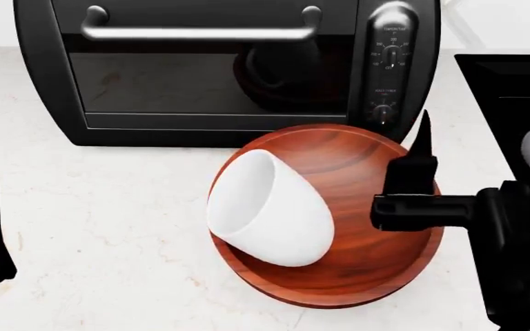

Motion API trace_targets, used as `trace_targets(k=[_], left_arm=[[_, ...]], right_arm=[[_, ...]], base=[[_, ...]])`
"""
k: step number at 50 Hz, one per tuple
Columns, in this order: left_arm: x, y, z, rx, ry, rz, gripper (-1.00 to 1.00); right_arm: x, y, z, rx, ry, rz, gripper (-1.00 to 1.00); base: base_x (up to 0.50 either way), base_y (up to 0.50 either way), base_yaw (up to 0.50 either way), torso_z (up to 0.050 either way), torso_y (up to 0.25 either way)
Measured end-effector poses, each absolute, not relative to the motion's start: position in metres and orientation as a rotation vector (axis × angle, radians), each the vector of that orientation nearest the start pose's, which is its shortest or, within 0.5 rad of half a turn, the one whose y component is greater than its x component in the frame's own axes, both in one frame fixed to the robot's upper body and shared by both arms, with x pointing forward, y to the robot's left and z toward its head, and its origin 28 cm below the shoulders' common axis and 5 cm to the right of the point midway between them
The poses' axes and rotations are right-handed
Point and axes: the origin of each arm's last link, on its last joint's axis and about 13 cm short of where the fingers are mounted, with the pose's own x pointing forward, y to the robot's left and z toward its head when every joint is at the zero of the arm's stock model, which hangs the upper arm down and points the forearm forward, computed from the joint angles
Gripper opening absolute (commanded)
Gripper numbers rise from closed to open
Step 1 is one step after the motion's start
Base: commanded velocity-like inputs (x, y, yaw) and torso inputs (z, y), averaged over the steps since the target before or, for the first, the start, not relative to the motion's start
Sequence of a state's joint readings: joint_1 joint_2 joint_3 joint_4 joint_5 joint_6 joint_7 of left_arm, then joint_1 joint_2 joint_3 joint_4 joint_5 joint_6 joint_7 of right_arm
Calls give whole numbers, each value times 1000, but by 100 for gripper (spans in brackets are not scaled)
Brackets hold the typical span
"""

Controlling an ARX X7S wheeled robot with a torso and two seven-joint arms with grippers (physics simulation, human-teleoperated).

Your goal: Place the cup inside the bowl on the dining table and move the bowl to any counter.

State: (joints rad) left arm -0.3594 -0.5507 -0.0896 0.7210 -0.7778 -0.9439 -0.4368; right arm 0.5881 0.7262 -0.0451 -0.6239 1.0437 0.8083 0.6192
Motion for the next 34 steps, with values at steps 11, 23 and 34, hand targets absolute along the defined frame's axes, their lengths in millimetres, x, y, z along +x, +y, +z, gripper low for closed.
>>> trace_targets(k=[11,23,34], left_arm=[[216,257,232,58,-109,11,100],[217,248,271,74,-161,-9,100],[214,243,300,85,-206,-28,100]], right_arm=[[221,-159,260,-56,-225,-10,100],[213,-158,285,-73,-268,6,100],[208,-157,309,-78,-303,9,100]], base=[[0,0,0,0,0],[0,0,0,0,0],[0,0,0,0,0]])
